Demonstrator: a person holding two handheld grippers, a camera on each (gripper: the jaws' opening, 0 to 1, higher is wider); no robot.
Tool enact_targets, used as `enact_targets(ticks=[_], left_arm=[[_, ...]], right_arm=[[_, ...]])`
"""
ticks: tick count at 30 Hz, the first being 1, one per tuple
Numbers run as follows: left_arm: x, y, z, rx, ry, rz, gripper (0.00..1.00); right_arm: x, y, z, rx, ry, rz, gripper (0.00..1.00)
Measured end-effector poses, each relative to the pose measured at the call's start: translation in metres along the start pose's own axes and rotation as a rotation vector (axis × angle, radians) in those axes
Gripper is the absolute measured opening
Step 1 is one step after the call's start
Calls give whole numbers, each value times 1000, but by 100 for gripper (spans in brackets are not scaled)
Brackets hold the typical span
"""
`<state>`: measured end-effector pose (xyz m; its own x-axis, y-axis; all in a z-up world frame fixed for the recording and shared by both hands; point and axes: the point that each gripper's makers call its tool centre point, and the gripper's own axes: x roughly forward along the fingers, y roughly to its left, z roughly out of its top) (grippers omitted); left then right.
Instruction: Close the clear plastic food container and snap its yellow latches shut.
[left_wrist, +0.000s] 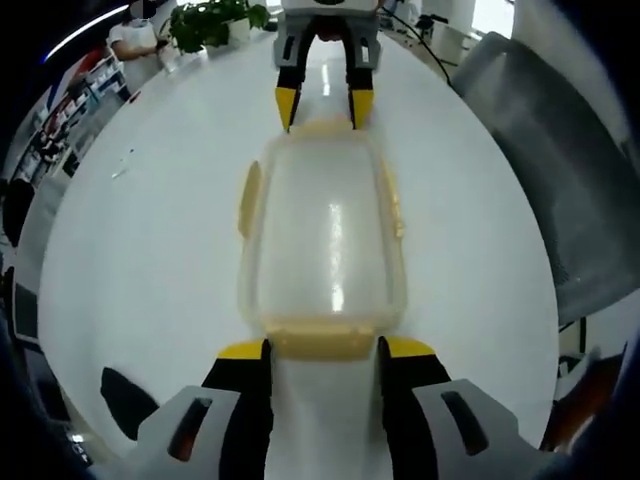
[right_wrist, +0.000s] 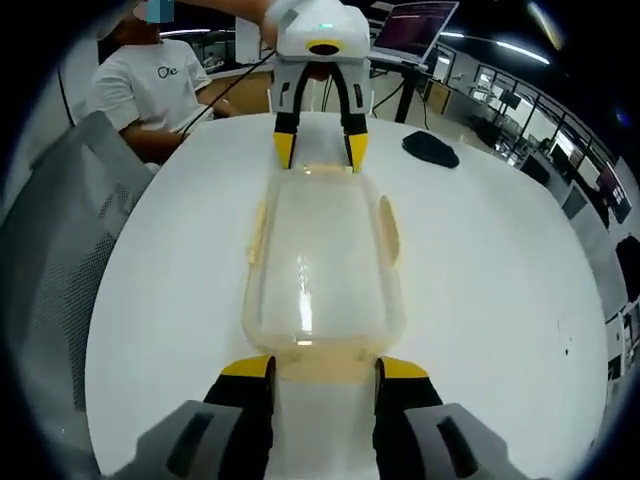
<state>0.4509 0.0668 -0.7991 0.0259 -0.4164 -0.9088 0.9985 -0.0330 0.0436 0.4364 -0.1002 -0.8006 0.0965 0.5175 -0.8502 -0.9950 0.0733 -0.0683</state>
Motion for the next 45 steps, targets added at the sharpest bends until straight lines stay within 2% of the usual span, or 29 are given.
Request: enact_targets(ticks=[17,20,37,41,45], left_arm=[[3,-3,1,-11,1,-26,39],[3,-3,1,-15,-5,-28,39],[4,-4,2,-23,1,-21,37],[3,-6,1,-39,13,-21,37],[0,-18,1,-63,19,-55,37]], right_arm=[[3,2,2,3,-4,54,38],[4,4,3,-13,4,81,38],[3,4,2,-10,9,72,37],[2,4,5,-39,19,52,37],[-8,12,10,-39,-4,93,37]])
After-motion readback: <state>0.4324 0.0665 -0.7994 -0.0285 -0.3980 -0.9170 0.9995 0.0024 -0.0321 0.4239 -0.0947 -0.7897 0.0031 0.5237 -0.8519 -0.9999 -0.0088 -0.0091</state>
